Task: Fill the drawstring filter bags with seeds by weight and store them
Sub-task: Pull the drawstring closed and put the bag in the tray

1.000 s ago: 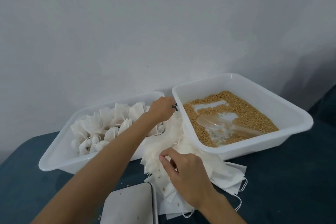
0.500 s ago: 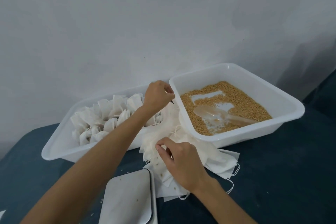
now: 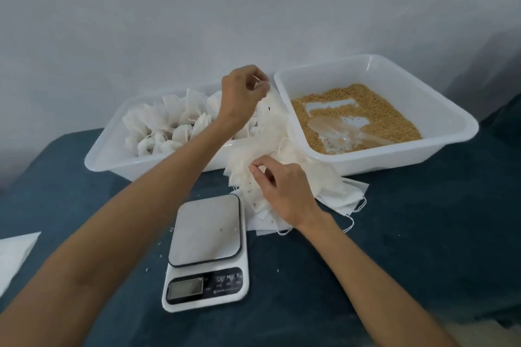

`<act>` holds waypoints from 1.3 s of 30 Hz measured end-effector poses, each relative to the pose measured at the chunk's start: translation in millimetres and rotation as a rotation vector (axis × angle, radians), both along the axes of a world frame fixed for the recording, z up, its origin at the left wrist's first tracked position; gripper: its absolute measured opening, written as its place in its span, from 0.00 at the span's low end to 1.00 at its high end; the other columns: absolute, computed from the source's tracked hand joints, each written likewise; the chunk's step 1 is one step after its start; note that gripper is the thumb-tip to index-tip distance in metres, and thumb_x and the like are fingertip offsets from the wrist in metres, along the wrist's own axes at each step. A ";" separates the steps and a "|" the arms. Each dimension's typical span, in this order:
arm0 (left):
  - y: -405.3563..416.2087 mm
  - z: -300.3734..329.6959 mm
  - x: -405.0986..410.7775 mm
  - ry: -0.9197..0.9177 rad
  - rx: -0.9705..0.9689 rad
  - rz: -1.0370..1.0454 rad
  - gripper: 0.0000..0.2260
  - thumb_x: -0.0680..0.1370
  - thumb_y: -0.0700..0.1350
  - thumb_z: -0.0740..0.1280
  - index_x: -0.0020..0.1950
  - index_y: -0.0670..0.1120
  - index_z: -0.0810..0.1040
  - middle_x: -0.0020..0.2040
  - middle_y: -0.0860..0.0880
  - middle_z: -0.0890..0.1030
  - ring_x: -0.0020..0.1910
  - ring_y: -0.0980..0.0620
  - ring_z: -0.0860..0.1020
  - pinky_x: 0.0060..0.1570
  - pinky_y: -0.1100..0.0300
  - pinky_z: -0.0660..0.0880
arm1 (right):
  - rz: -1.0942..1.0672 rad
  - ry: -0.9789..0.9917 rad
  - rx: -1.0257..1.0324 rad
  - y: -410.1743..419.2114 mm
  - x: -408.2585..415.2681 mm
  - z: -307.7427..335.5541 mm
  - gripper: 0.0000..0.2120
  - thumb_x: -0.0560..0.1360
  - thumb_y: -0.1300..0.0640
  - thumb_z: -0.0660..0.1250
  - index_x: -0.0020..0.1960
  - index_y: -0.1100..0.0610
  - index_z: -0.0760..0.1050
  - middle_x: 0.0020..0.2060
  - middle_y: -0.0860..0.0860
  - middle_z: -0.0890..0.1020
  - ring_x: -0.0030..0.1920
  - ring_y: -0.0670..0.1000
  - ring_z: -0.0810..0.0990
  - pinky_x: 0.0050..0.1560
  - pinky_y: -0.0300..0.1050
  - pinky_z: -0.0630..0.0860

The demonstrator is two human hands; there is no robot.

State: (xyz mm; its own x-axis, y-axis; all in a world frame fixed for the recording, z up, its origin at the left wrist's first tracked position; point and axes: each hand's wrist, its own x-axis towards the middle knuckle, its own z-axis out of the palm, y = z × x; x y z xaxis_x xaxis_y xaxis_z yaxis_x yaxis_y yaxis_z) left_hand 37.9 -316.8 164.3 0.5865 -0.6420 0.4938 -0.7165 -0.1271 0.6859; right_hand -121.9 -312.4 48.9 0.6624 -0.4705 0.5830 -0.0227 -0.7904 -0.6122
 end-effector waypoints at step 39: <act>210.0 -80.3 -114.7 0.874 -0.203 -0.004 0.02 0.76 0.39 0.77 0.45 0.45 0.86 0.37 0.49 0.83 0.37 0.54 0.81 0.38 0.63 0.79 | 0.125 -0.097 0.503 118.2 -66.3 29.5 0.14 0.74 0.49 0.76 0.56 0.44 0.76 0.51 0.44 0.84 0.52 0.49 0.85 0.48 0.37 0.80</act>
